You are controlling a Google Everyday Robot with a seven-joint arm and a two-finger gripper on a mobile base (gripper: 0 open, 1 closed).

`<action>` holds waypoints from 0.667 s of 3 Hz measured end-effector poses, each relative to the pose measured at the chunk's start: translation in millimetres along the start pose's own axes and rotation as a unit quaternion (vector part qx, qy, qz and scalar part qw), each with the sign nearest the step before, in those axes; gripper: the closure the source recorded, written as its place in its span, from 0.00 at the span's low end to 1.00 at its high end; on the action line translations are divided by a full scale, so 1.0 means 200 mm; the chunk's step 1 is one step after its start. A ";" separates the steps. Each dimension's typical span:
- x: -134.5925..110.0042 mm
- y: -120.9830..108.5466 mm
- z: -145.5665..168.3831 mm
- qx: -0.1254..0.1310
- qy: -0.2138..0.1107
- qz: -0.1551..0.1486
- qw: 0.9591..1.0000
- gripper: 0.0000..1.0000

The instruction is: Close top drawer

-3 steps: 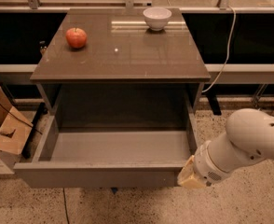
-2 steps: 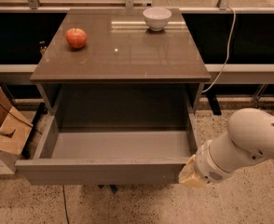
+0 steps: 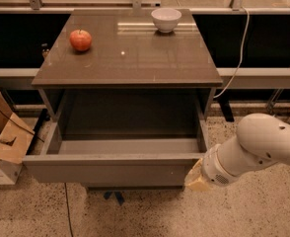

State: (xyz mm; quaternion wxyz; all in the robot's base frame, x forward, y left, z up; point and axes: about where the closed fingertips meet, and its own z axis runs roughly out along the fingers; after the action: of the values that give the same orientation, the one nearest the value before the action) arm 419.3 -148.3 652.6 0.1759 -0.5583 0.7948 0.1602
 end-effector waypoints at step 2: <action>-0.20 -0.14 0.08 0.052 -0.058 -0.057 0.995 1.00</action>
Offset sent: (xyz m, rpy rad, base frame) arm 0.0877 0.0574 0.0089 0.1353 -0.3281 0.0909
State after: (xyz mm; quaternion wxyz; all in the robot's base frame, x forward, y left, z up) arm 460.8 -116.8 656.4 0.2595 -0.5822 0.7576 0.1407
